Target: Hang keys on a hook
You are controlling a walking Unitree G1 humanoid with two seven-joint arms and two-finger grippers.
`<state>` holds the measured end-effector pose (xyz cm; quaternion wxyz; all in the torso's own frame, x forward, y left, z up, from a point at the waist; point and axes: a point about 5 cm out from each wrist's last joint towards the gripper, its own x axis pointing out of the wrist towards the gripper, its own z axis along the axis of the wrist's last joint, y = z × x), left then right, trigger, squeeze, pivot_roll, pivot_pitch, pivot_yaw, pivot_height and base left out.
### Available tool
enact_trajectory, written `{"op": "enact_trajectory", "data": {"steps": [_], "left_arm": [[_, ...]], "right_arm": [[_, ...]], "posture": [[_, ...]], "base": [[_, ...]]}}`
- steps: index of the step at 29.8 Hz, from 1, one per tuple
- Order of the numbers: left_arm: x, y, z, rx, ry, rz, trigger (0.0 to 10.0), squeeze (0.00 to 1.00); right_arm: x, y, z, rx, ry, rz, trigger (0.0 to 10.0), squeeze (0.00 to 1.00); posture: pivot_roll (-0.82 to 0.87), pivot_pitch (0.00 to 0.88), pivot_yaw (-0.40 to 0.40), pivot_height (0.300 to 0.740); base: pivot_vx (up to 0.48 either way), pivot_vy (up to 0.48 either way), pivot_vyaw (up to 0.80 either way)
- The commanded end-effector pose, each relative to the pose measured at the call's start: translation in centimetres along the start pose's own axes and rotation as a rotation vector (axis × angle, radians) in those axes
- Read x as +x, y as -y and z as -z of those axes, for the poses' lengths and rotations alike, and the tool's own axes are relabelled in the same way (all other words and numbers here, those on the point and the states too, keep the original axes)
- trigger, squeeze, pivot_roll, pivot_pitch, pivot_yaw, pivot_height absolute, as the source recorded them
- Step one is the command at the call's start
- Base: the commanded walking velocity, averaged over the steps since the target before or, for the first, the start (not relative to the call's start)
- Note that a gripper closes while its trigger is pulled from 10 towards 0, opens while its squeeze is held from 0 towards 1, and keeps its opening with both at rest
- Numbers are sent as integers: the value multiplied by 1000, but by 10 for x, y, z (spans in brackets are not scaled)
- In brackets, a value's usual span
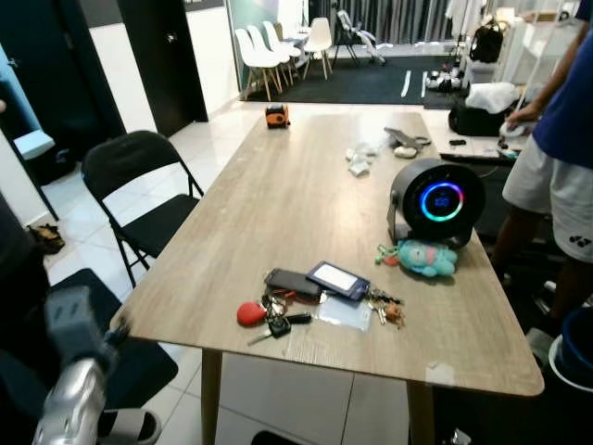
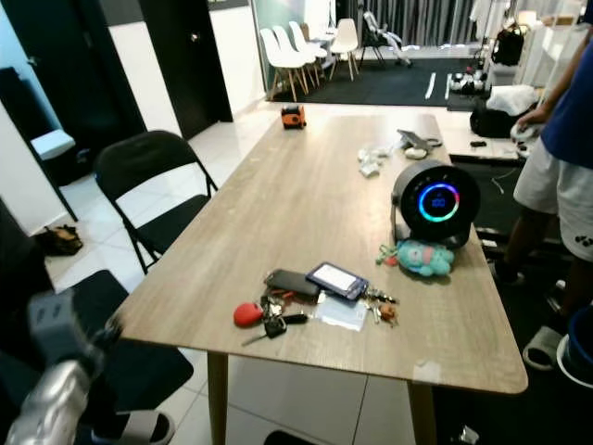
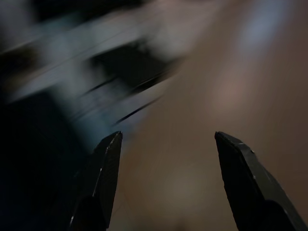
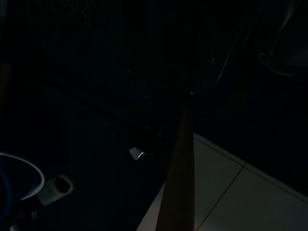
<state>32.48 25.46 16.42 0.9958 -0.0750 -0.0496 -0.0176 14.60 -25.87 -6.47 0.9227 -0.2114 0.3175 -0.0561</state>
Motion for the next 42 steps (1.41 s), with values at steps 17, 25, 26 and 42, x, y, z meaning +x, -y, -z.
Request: {"op": "enact_trajectory", "data": {"steps": [17, 25, 26, 42], "left_arm": [[-13, 103, 3, 347, -232, 517, 10000, 0], [-27, 138, 22, 474, -341, 627, 10000, 0], [-27, 140, 22, 500, -341, 632, 10000, 0], [-20, 137, 33, 713, -310, 612, 7451, 0]], "right_arm": [[-8, -7, 12, 9, -42, -13, 10000, 0], [-10, -11, 13, 12, -42, -18, 10000, 0], [-10, -11, 14, 13, -43, -18, 10000, 0], [-11, -11, 14, 17, -44, -14, 10000, 0]], "posture": [[-29, 132, 111, 740], [-18, 148, 122, 740], [-18, 148, 122, 740], [-29, 150, 119, 740]], "base": [[0, 0, 0], [0, 0, 0], [0, 0, 0], [0, 0, 0]]}}
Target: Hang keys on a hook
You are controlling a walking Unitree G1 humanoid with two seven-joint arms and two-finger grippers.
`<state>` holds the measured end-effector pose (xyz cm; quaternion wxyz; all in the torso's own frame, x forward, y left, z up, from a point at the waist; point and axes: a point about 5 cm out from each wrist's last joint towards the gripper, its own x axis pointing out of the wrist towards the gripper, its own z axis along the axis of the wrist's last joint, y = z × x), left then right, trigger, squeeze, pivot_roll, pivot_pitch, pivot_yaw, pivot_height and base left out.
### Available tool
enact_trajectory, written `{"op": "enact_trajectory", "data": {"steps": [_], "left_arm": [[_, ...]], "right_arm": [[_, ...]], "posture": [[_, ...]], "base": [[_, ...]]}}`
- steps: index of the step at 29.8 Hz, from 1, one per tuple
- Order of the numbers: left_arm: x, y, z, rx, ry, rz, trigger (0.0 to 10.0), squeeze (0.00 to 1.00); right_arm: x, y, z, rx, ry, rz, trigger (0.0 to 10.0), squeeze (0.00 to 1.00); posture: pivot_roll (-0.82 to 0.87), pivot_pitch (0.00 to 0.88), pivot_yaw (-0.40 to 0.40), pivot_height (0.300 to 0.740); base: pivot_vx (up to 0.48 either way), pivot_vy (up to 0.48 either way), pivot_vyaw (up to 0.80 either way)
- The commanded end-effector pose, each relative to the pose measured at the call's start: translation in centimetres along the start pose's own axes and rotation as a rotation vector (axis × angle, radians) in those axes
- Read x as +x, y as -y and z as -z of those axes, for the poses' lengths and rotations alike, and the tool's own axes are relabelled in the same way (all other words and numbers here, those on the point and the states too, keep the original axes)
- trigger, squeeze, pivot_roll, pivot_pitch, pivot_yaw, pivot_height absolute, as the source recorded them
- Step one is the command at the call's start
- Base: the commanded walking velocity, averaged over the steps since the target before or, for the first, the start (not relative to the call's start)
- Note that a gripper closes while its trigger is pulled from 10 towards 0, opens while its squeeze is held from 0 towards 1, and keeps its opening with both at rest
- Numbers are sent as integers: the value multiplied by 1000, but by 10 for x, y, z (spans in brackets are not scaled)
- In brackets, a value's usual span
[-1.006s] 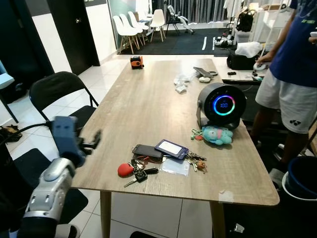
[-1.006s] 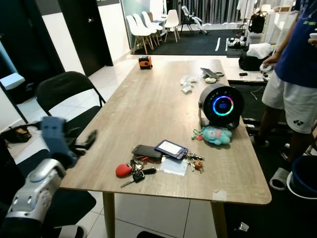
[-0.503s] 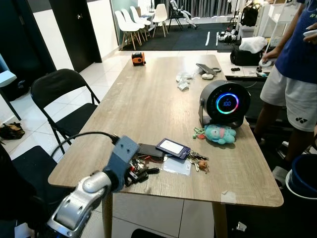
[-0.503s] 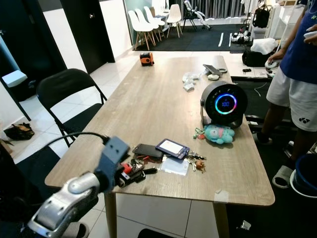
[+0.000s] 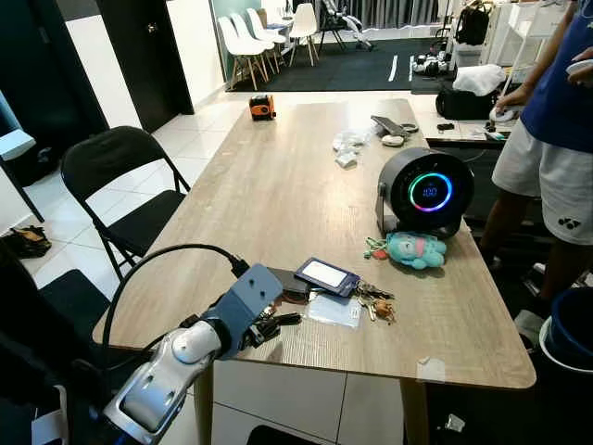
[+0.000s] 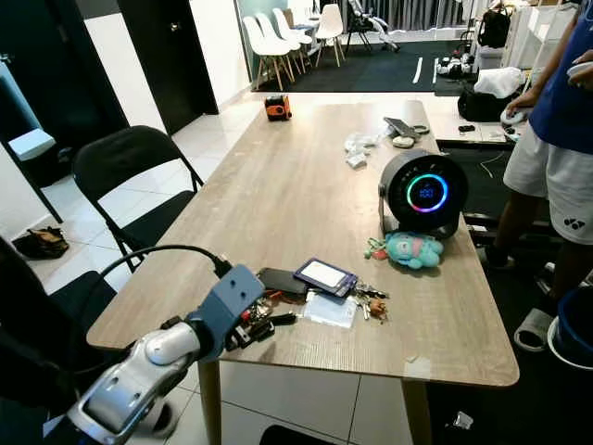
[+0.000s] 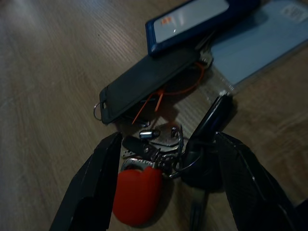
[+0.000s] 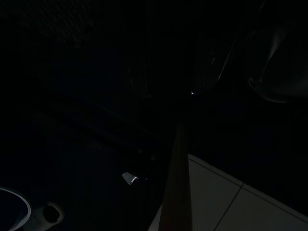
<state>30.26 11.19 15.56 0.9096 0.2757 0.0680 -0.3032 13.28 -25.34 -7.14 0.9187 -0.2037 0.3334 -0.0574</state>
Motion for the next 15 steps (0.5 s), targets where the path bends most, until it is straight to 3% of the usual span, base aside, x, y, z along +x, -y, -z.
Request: {"op": "enact_trajectory", "data": {"steps": [1, 6, 7, 8, 15], "left_arm": [[0, 3, 10, 46, -38, 11, 7569, 0], [3, 6, 14, 48, -46, 5, 7294, 0], [5, 6, 17, 51, -51, -3, 6824, 0], [5, 6, 18, 58, -54, -6, 5294, 0], [6, 7, 23, 76, -62, -14, 3529, 0]], "right_arm": [[-2, -2, 3, 4, -10, -4, 10000, 0], [-2, -2, 3, 0, -10, -6, 10000, 0], [-2, -1, 3, 0, -8, -5, 10000, 0], [-2, -1, 2, -1, -7, -5, 10000, 0], [-1, 0, 2, -4, -5, -4, 10000, 0]], "posture": [[-29, 150, 119, 740], [-29, 150, 115, 740], [-32, 151, 113, 740], [-32, 152, 111, 740], [-34, 152, 109, 740]], "base": [[0, 0, 0], [0, 0, 0], [0, 0, 0], [0, 0, 0], [0, 0, 0]]}}
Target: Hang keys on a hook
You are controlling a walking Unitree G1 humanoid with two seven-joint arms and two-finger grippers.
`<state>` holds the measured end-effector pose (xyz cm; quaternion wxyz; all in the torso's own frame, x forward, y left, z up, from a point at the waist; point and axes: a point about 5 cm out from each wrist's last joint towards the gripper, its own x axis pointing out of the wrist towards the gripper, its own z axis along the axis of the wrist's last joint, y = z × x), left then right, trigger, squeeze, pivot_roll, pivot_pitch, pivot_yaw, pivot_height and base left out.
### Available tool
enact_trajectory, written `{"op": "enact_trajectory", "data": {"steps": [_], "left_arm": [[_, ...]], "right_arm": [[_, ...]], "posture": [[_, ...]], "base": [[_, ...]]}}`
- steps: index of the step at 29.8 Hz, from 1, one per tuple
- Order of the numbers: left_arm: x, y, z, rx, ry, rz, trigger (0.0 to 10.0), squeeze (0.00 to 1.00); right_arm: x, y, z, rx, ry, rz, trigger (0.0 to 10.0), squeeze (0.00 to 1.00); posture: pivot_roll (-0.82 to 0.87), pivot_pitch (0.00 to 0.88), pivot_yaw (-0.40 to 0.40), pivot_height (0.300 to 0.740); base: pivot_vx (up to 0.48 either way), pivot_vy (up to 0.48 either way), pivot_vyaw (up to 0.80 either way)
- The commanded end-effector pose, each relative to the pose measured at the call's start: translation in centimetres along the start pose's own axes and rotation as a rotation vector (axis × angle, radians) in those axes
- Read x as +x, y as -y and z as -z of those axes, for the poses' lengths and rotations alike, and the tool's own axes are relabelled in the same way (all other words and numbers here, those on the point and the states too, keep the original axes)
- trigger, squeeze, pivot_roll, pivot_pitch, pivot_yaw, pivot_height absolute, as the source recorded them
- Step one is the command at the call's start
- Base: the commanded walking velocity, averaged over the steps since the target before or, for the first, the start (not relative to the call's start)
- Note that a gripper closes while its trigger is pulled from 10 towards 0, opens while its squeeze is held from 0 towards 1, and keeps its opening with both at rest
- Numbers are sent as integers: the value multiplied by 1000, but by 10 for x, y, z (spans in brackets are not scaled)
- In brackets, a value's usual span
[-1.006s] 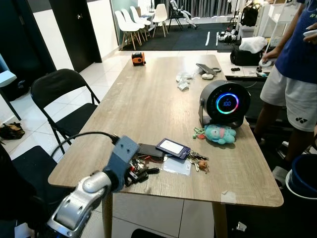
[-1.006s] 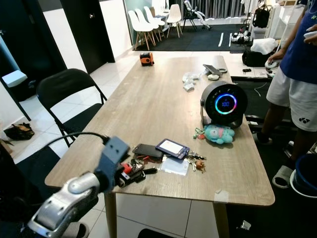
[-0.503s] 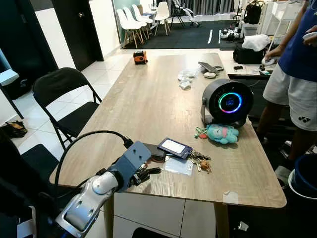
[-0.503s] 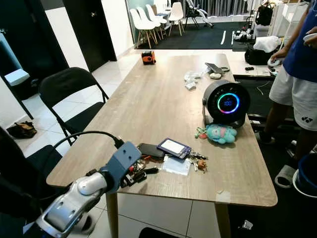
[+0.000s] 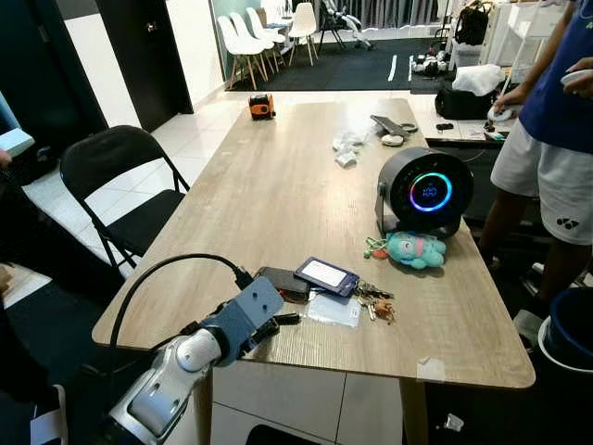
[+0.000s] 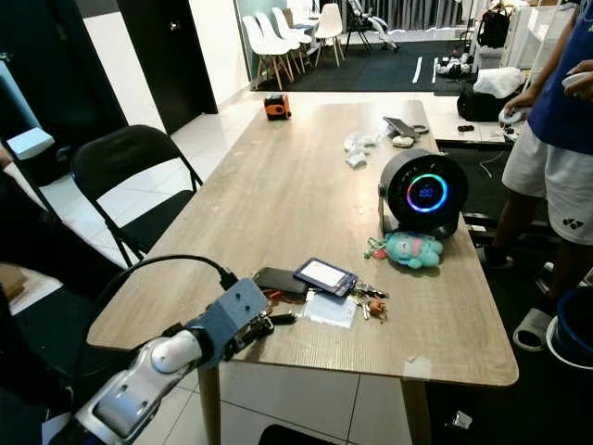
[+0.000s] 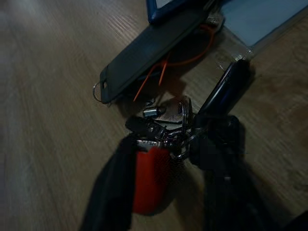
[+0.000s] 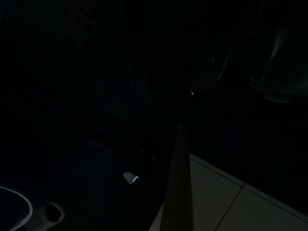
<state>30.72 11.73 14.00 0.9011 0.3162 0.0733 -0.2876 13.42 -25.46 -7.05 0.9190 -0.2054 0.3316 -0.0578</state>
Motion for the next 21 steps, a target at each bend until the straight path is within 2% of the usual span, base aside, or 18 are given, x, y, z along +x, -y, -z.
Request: {"op": "enact_trajectory", "data": {"steps": [1, 5, 6, 12, 13, 14, 15, 16, 17, 18, 19, 21], "left_arm": [[1, 7, 7, 8, -16, 13, 3451, 0], [1, 7, 7, 11, -13, 14, 2824, 0], [1, 8, 7, 11, -11, 15, 2314, 0], [1, 10, 6, -7, 4, 20, 1843, 0], [1, 10, 4, -37, 15, 22, 2196, 0], [1, 9, 1, -90, 31, 20, 7529, 0], [1, 7, -2, -141, 47, 15, 10000, 0], [1, 7, -2, -141, 47, 15, 10000, 0], [1, 4, -7, -227, 75, 4, 10000, 0], [1, 2, -10, -265, 90, -3, 10000, 0], [1, 2, -10, -265, 90, -3, 10000, 0], [0, -3, -19, -387, 153, -21, 10000, 0]], "right_arm": [[-2, -1, 3, -1, -9, -7, 10000, 0], [-2, -1, 3, -2, -10, -7, 10000, 0], [-2, -1, 3, -3, -10, -7, 10000, 0], [-1, 0, 2, -5, -10, -8, 10000, 0], [-1, 0, 2, -5, -10, -8, 10000, 0], [0, 0, 2, -6, -10, -7, 10000, 0], [0, 0, 1, -6, -10, -7, 10000, 0], [0, 0, 1, -6, -10, -7, 10000, 0], [1, 0, 0, -7, -9, -6, 10000, 0], [1, 1, 0, -8, -9, -6, 10000, 0], [1, 1, 0, -8, -9, -6, 10000, 0], [1, 1, 0, -9, -8, -6, 10000, 0]], "posture": [[-34, 152, 109, 740], [-33, 152, 109, 740], [-33, 152, 109, 740], [-33, 147, 108, 740], [-33, 147, 108, 740], [-33, 143, 107, 740], [-33, 142, 106, 740], [-33, 142, 106, 740], [-33, 138, 106, 740], [-33, 138, 106, 740], [-33, 138, 106, 740], [-33, 136, 105, 740]], "base": [[0, 0, 0], [0, 0, 0], [0, 0, 0], [0, 0, 0], [0, 0, 0], [0, 0, 0], [0, 0, 0], [0, 0, 0], [0, 0, 0], [0, 0, 0], [0, 0, 0], [0, 0, 0]]}}
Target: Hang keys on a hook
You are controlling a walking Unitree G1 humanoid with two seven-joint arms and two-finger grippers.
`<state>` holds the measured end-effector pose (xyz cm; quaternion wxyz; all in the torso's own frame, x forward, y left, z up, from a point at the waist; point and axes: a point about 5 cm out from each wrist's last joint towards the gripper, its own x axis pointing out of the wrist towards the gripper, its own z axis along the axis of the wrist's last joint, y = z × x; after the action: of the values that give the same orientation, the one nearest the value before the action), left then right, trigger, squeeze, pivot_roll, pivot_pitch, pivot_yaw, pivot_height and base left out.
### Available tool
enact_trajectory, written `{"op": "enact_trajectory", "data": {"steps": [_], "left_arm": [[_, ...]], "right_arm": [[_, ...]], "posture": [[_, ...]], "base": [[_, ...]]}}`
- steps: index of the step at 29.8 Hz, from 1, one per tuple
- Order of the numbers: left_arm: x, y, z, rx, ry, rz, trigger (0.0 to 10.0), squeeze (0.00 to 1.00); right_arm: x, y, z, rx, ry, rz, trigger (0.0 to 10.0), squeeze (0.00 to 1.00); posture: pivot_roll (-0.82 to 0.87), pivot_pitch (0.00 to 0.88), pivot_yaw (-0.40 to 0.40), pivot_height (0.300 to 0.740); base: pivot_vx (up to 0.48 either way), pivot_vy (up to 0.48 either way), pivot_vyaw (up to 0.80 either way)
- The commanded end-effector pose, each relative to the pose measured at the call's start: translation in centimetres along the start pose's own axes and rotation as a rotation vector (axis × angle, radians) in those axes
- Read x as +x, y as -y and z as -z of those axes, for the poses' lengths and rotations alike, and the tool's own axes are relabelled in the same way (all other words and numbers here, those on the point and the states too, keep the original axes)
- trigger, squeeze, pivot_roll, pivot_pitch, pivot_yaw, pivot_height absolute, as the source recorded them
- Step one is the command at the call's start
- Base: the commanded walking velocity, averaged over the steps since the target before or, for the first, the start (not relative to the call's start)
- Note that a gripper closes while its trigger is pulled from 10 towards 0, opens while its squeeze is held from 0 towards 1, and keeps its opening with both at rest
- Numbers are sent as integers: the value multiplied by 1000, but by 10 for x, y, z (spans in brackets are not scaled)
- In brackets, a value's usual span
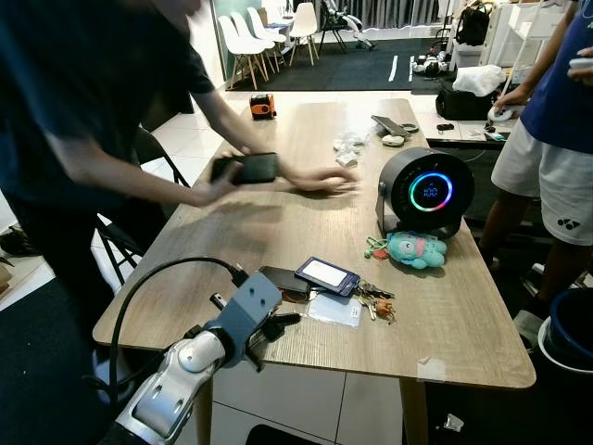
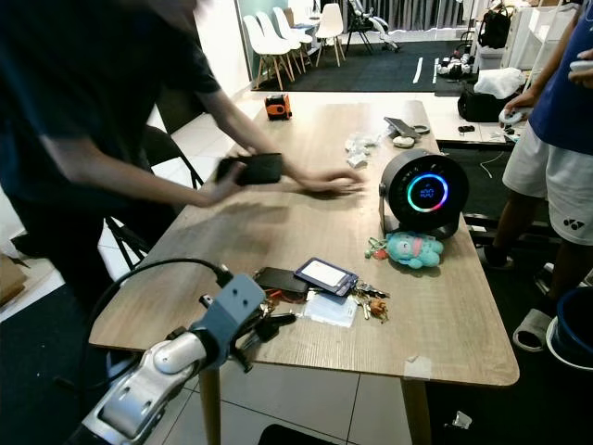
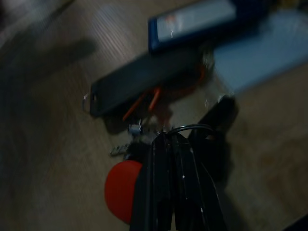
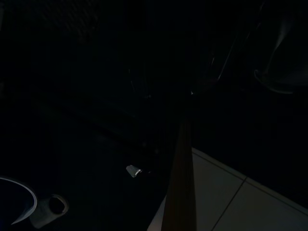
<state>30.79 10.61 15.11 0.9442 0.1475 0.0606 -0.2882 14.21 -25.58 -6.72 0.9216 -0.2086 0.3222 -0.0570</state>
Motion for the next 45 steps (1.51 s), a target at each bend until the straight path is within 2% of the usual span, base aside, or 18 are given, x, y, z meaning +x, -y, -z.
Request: {"op": "enact_trajectory", "data": {"steps": [1, 3, 4, 8, 9, 10, 11, 13, 15, 17, 18, 20, 23, 25, 27, 34, 39, 45], "left_arm": [[-2, -4, -10, -111, 53, -17, 10000, 0], [-3, -6, -23, -243, 130, -14, 10000, 0], [-3, -6, -23, -243, 130, -14, 10000, 0], [-5, -13, -49, -458, 261, -23, 10000, 0], [-5, -13, -49, -458, 261, -23, 10000, 0], [-5, -21, -62, -598, 334, -88, 10000, 0], [-5, -21, -62, -598, 334, -88, 10000, 0], [-6, -32, -70, -704, 371, -193, 10000, 0], [-6, -46, -67, -526, 283, -444, 10000, 0], [-8, -51, -72, -519, 301, -476, 10000, 0], [-14, -62, -78, -569, 338, -530, 10000, 0], [-17, -71, -79, -622, 336, -583, 10000, 0], [-22, -85, -70, -801, 313, -672, 10000, 0], [-24, -88, -68, -830, 311, -694, 10000, 0], [-24, -88, -68, -830, 311, -694, 10000, 0], [-27, -78, -53, -426, 240, -711, 10000, 0], [-26, -71, -42, -356, 205, -664, 10000, 0], [-22, -60, -32, -310, 169, -601, 10000, 0]], "right_arm": [[-3, -2, 6, -5, -27, -10, 10000, 0], [-3, -2, 6, -6, -27, -10, 10000, 0], [-3, -2, 6, -6, -27, -10, 10000, 0], [-2, -2, 5, -6, -28, -12, 10000, 0], [-2, -2, 5, -6, -28, -12, 10000, 0], [-2, -2, 5, -5, -28, -12, 10000, 0], [-2, -2, 5, -5, -28, -12, 10000, 0], [-2, -2, 5, -5, -29, -12, 10000, 0], [-2, -3, 6, -4, -30, -12, 10000, 0], [-3, -3, 6, -3, -31, -11, 10000, 0], [-4, -3, 7, -2, -33, -10, 10000, 0], [-4, -3, 7, -2, -33, -10, 10000, 0], [-2, -1, 2, 16, 4, 3, 10000, 0], [0, 2, -3, 33, 34, 16, 10000, 0], [0, 2, -3, 33, 34, 16, 10000, 0], [2, 26, -46, 234, 292, 183, 10000, 0], [-4, 24, -44, 193, 315, 168, 10000, 0], [-10, 14, -18, 164, 194, 142, 10000, 0]], "posture": [[-33, 136, 105, 740], [-33, 132, 106, 740], [-33, 132, 106, 740], [-30, 130, 108, 740], [-30, 130, 108, 740], [-31, 130, 109, 740], [-31, 130, 109, 740], [-30, 131, 110, 740], [-28, 133, 110, 740], [-29, 134, 110, 740], [-26, 134, 110, 740], [-24, 133, 109, 740], [-23, 132, 109, 740], [-22, 131, 108, 740], [-22, 131, 108, 740], [-31, 138, 118, 740], [-48, 143, 127, 740], [-46, 144, 130, 740]], "base": [[0, 0, 0], [0, 0, 0], [0, 0, 0], [0, 0, 0], [0, 0, 0], [0, 0, 0], [0, 0, 0], [0, 0, 0], [0, 0, 0], [0, 0, 0], [0, 0, 0], [0, 0, 0], [0, 0, 0], [0, 0, 0], [0, 0, 0], [0, 0, 0], [0, 0, 0], [0, 0, 0]]}}
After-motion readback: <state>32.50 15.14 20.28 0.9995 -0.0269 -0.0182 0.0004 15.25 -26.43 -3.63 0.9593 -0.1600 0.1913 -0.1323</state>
